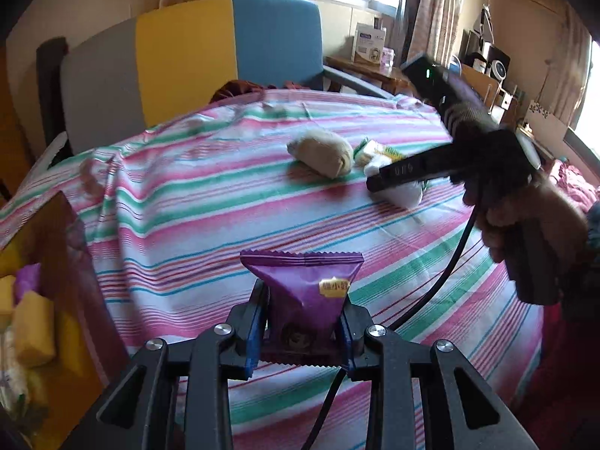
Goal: Organize objects
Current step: 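Carry the purple packet over the gold tray and open the left tool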
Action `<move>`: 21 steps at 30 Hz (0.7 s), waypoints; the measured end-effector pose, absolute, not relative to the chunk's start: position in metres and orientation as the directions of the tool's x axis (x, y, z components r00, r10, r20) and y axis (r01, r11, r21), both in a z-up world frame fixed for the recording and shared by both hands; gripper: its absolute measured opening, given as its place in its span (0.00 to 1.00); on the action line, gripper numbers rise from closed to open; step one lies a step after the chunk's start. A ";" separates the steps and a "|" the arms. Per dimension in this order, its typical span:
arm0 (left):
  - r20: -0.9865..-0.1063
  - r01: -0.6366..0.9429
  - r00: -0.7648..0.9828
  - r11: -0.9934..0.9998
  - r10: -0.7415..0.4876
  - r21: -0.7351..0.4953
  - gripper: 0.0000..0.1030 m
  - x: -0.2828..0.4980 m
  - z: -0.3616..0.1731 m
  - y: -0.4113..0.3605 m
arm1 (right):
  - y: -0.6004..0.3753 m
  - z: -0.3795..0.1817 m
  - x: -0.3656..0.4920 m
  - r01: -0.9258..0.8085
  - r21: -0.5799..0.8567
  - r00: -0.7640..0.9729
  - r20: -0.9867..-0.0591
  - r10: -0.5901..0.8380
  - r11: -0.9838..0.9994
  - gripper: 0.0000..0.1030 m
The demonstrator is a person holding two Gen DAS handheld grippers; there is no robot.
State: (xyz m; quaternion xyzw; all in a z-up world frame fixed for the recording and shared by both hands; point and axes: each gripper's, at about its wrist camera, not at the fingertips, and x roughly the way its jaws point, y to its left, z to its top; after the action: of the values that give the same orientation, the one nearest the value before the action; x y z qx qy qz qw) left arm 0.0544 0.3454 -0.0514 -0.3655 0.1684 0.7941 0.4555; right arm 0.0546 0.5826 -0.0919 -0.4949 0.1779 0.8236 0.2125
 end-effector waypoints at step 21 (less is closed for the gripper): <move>-0.725 -0.579 -0.514 -0.809 0.459 -0.103 0.32 -0.001 -0.009 0.149 | 0.542 -0.081 0.053 -0.437 0.082 -0.450 -0.882 0.138 -0.896 0.31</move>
State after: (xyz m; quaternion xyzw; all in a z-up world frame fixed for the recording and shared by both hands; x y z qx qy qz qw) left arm -0.0009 0.1493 -0.0086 -0.3918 0.0761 0.8666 0.2995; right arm 0.0531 0.5424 -0.0811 -0.4957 0.1503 0.8380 0.1715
